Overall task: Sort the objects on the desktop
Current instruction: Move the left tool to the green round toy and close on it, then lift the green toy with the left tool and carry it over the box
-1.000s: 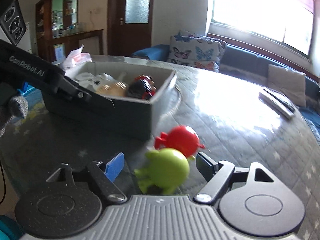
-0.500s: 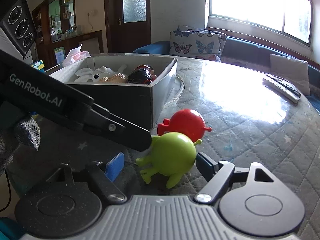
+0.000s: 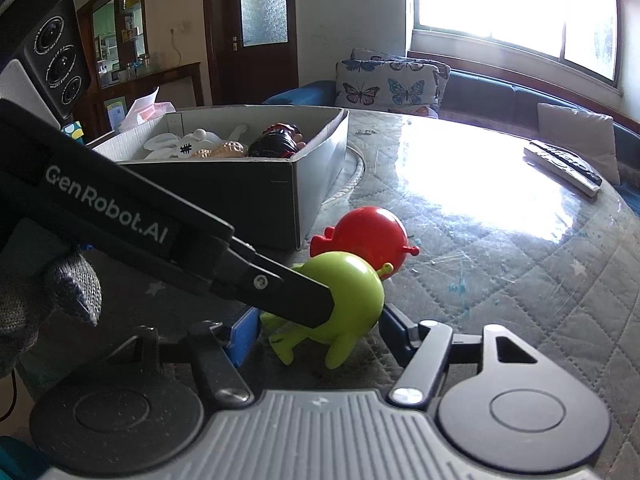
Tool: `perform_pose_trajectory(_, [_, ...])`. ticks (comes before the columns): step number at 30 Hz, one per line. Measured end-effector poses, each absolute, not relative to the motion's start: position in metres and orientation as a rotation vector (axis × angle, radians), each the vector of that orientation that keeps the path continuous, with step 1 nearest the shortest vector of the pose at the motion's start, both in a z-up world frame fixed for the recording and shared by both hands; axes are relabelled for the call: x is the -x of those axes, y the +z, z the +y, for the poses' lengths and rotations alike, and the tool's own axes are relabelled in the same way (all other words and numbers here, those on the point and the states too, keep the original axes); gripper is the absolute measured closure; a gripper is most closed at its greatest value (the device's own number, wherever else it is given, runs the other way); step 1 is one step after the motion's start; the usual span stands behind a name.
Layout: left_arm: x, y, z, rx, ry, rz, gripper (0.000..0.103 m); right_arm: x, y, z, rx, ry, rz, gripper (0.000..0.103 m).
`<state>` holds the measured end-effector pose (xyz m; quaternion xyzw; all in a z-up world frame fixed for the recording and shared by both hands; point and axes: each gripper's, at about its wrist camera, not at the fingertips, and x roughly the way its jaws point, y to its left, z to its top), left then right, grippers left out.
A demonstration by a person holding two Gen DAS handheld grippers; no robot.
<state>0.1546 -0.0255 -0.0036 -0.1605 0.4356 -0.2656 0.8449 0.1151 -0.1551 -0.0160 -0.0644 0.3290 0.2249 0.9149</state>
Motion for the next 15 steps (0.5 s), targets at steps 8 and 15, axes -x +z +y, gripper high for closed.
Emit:
perform_pose_trajectory(8, [-0.1561, -0.0072, -0.0280, 0.360, -0.566, 0.924, 0.060, -0.1173, -0.0189, -0.1549, 0.125, 0.451, 0.677, 0.037])
perform_pose_trajectory(15, [-0.1484, -0.0017, -0.0260, 0.352, -0.576, 0.905, 0.061, -0.1114, -0.0135, -0.1522, 0.134, 0.454, 0.661, 0.037])
